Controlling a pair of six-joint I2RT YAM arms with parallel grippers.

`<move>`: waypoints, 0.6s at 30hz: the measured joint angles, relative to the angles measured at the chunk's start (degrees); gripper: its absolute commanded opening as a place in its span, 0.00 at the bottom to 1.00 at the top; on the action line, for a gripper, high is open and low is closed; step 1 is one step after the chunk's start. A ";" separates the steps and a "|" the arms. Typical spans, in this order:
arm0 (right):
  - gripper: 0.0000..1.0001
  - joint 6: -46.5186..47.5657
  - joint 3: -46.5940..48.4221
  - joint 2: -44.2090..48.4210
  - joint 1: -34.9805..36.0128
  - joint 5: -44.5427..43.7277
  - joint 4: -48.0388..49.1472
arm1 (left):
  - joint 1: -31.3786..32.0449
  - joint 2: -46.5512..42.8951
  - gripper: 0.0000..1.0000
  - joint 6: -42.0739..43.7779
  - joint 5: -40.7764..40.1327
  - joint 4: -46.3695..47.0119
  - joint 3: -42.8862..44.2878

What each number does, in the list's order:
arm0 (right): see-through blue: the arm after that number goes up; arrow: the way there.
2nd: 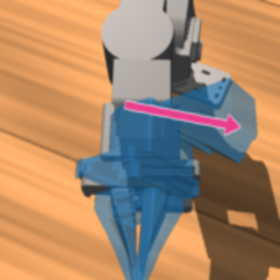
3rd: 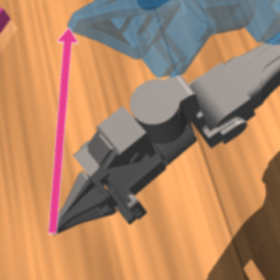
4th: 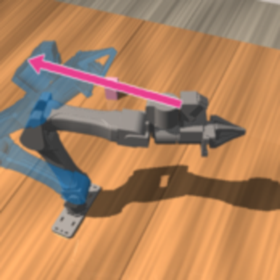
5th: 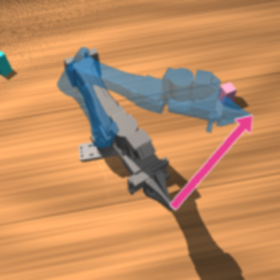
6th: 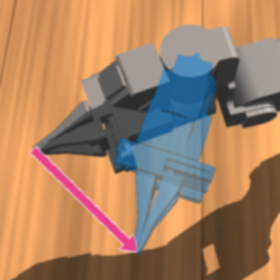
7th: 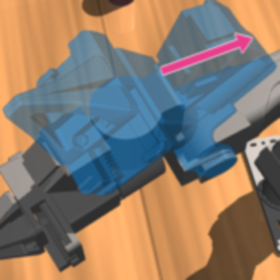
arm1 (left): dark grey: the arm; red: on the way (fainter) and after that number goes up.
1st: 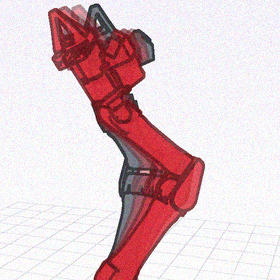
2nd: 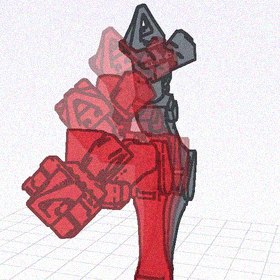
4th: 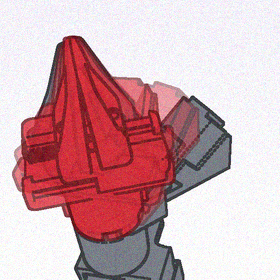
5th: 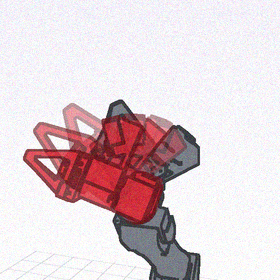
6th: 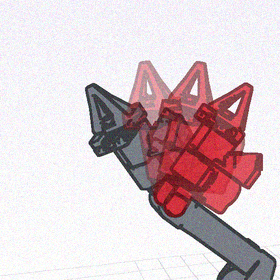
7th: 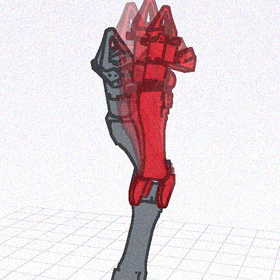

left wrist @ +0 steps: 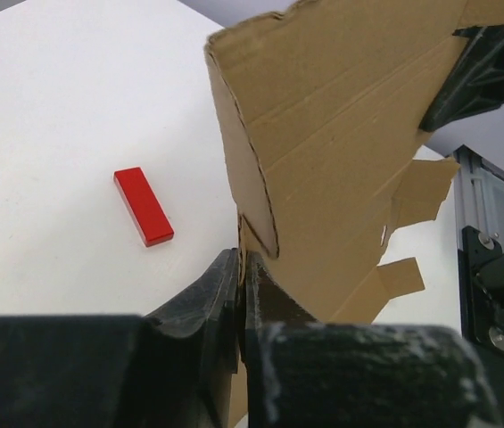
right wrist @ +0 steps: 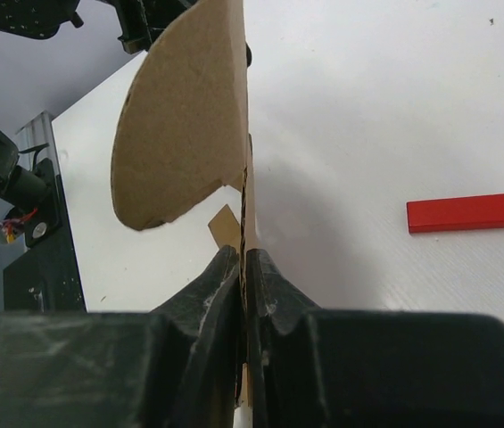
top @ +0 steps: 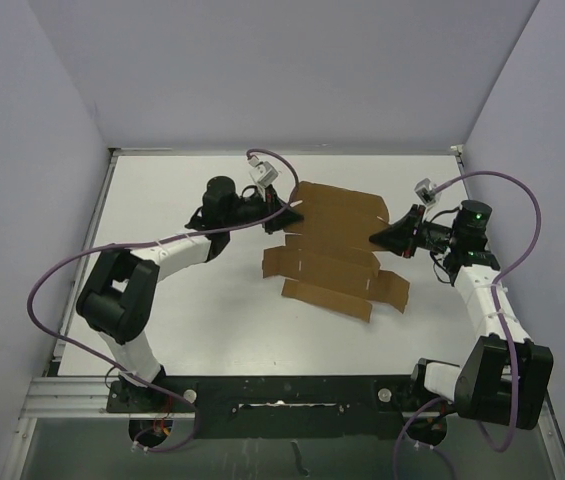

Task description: Fold the paper box

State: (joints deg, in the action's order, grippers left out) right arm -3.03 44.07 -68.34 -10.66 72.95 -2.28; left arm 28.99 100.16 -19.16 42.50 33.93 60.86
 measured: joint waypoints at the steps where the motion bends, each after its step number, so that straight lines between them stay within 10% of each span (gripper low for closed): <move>1: 0.14 0.39 0.09 0.00 0.20 0.04 -0.46 | -0.09 0.09 0.00 0.17 0.50 0.15 0.00; 18: 0.68 11.58 4.50 -0.02 1.49 -2.84 -11.13 | -0.87 0.13 0.00 5.35 10.49 -1.68 0.74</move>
State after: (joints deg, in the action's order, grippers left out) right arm 8.56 48.58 -68.36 -9.17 70.11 -13.41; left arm 28.12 100.29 -13.80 52.99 32.25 61.60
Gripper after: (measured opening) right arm 0.539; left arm 0.016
